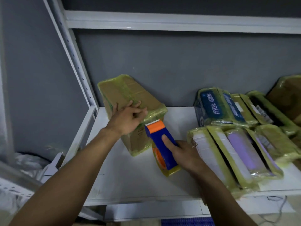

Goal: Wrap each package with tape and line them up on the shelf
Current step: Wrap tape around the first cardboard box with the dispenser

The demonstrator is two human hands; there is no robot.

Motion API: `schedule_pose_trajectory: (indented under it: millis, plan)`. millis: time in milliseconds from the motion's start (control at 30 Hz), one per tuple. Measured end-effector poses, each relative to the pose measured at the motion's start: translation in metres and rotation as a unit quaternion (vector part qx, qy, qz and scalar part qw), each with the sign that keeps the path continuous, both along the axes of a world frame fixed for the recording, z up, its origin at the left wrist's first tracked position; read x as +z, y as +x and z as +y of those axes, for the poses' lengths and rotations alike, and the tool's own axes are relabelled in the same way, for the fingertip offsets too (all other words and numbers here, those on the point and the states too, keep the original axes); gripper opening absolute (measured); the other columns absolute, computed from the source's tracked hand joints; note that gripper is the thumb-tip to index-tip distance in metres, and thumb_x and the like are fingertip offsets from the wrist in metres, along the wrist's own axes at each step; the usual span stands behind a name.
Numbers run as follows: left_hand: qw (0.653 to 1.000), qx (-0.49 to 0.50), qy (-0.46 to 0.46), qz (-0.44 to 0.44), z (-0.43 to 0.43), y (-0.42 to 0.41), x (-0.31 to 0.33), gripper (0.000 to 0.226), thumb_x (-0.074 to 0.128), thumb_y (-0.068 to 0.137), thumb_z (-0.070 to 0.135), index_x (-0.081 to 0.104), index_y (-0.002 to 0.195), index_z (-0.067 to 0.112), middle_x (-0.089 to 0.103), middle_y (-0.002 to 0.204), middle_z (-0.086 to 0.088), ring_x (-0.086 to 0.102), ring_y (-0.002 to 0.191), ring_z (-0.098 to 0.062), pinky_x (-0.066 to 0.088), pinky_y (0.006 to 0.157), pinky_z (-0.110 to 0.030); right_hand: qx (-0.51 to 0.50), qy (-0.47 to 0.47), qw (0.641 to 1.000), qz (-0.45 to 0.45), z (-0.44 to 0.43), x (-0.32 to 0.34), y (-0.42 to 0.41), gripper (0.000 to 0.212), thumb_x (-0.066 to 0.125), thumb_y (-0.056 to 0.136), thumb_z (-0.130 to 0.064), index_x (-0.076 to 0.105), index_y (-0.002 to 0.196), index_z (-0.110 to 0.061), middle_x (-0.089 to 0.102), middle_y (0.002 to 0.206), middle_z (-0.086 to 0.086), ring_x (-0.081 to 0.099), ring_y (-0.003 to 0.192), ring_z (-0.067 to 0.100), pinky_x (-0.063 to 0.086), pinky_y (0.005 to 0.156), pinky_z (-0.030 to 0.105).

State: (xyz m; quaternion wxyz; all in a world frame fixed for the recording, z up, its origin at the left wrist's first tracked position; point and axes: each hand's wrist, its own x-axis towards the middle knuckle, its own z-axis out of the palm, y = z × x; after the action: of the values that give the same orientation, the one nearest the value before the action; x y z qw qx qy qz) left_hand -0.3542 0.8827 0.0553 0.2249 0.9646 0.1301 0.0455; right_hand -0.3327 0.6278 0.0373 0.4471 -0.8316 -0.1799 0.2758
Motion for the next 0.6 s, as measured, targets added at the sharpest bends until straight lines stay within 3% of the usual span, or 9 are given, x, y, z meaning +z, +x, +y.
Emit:
schedule_pose_trajectory:
  millis: [100, 200, 300, 433, 600]
  plan:
    - [0.999, 0.025, 0.006, -0.034, -0.004, 0.002, -0.008, 0.048, 0.033, 0.097, 0.073, 0.053, 0.137, 0.055, 0.025, 0.161, 0.025, 0.008, 0.155, -0.005, -0.018, 0.121, -0.052, 0.008, 0.022, 1.000, 0.013, 0.001, -0.011, -0.003, 0.069, 0.049, 0.084, -0.082, 0.069, 0.092, -0.017, 0.076, 0.081, -0.004, 0.071, 0.073, 0.011, 0.051, 0.074, 0.034]
    - [0.999, 0.019, 0.022, -0.045, 0.001, 0.001, -0.011, 0.052, 0.029, 0.095, 0.077, 0.051, 0.137, 0.056, 0.028, 0.160, 0.026, 0.011, 0.154, -0.005, -0.014, 0.122, -0.053, 0.009, 0.035, 0.999, 0.009, -0.002, -0.020, -0.008, 0.065, 0.051, 0.087, -0.078, 0.066, 0.101, -0.016, 0.074, 0.092, 0.004, 0.071, 0.088, 0.024, 0.055, 0.087, 0.047]
    - [0.998, 0.016, 0.030, -0.051, 0.005, 0.002, -0.012, 0.051, 0.026, 0.096, 0.077, 0.052, 0.135, 0.057, 0.030, 0.158, 0.028, 0.014, 0.153, -0.003, -0.010, 0.123, -0.054, -0.011, 0.043, 0.999, 0.007, -0.004, -0.021, -0.014, 0.070, 0.046, 0.081, -0.081, 0.065, 0.104, -0.018, 0.074, 0.097, 0.003, 0.071, 0.092, 0.025, 0.054, 0.091, 0.050]
    - [0.998, 0.008, 0.022, -0.054, 0.009, 0.003, -0.015, 0.051, 0.026, 0.095, 0.079, 0.052, 0.133, 0.060, 0.030, 0.157, 0.031, 0.014, 0.152, -0.001, -0.009, 0.124, -0.053, -0.006, 0.069, 0.996, 0.055, -0.009, -0.019, -0.018, 0.071, 0.047, 0.083, -0.087, 0.067, 0.105, -0.022, 0.075, 0.093, -0.006, 0.072, 0.091, 0.016, 0.054, 0.092, 0.044]
    - [0.999, 0.003, 0.012, -0.046, 0.014, 0.005, -0.011, 0.048, 0.025, 0.092, 0.082, 0.050, 0.129, 0.065, 0.031, 0.155, 0.032, 0.014, 0.152, 0.001, -0.009, 0.124, -0.053, 0.015, 0.060, 0.995, 0.078, -0.021, -0.025, -0.023, 0.057, 0.047, 0.084, -0.076, 0.069, 0.099, -0.026, 0.075, 0.086, -0.015, 0.071, 0.077, 0.001, 0.050, 0.071, 0.026]
